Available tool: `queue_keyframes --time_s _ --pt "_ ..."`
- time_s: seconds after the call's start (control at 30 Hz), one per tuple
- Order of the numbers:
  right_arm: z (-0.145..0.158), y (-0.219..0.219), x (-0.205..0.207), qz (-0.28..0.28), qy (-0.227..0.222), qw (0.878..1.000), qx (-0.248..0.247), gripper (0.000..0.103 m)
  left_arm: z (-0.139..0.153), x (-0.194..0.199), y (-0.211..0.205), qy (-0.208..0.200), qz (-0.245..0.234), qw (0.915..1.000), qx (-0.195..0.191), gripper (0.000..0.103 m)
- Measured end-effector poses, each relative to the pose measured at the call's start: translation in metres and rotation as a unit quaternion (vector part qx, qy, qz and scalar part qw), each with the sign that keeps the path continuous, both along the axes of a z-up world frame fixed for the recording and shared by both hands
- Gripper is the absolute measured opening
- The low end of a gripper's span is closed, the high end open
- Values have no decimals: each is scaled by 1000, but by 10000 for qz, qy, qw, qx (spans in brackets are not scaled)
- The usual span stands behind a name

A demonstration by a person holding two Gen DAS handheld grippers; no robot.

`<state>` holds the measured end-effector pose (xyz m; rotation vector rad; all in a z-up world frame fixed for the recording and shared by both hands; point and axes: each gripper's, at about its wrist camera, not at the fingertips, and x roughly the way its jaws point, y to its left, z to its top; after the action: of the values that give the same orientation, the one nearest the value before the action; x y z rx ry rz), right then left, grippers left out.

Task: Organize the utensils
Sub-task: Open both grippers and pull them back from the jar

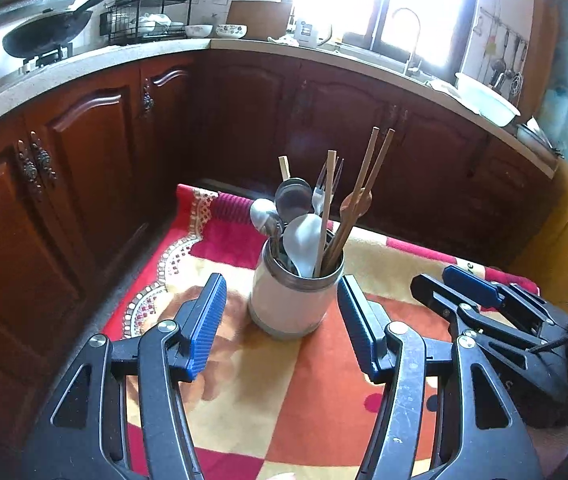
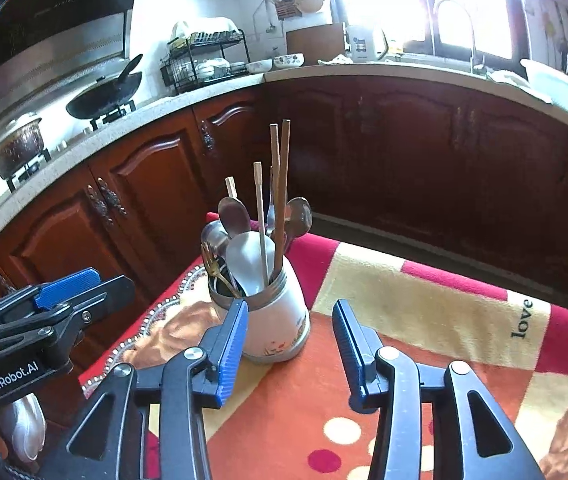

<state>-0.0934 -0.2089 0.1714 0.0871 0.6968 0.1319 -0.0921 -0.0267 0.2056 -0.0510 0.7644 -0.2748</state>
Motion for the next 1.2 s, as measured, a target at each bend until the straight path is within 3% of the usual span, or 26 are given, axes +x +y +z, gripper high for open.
queue_keyframes --time_s 0.57,1.2 --pt "6 3 -6 -70 -116 9998 -170 43 4 -6 -3 -256 149 9991 297 58" --pt "8 7 -4 -22 -136 9998 -151 43 2 -7 1 -255 246 9989 300 58"
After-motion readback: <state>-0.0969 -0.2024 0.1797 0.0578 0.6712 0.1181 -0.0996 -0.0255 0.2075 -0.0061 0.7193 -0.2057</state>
